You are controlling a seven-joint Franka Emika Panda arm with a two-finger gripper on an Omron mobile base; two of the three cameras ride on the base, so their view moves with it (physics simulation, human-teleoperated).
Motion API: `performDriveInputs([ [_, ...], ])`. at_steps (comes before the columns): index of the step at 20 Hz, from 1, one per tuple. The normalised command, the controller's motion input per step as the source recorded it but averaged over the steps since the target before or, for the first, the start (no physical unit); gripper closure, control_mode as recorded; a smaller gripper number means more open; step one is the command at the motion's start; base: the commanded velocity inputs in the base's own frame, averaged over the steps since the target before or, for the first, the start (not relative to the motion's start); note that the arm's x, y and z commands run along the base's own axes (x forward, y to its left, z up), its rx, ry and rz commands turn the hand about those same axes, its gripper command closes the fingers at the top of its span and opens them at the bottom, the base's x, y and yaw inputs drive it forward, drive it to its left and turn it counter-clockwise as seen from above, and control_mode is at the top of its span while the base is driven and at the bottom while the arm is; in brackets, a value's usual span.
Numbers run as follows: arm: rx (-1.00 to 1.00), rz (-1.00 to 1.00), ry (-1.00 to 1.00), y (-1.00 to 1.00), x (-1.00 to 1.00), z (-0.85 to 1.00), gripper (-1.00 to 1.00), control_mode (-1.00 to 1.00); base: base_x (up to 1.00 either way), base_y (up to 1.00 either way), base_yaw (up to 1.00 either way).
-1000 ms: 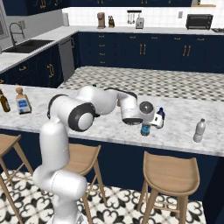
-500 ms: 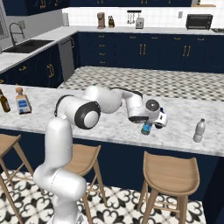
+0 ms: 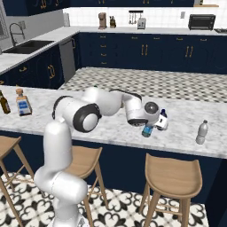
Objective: Move the plastic bottles in the middle to the plastics group, and the glass bottles in the middle to the glass group.
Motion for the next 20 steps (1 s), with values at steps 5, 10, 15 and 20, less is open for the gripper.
performDriveInputs([
  [5,0.0,-0.11,0.0,0.37,-0.18,-0.35,1.0,-1.0,0.0,0.0,0.0],
  [10,-0.12,-0.11,-0.11,0.4,-0.06,-0.43,1.0,-1.0,0.0,0.0,0.0],
  [15,-0.15,-0.1,-0.13,0.32,0.0,-0.44,1.0,-1.0,0.0,0.0,0.0],
  [20,-0.1,-0.12,-0.03,0.02,-0.02,-0.43,1.0,-1.0,0.0,0.0,0.0],
])
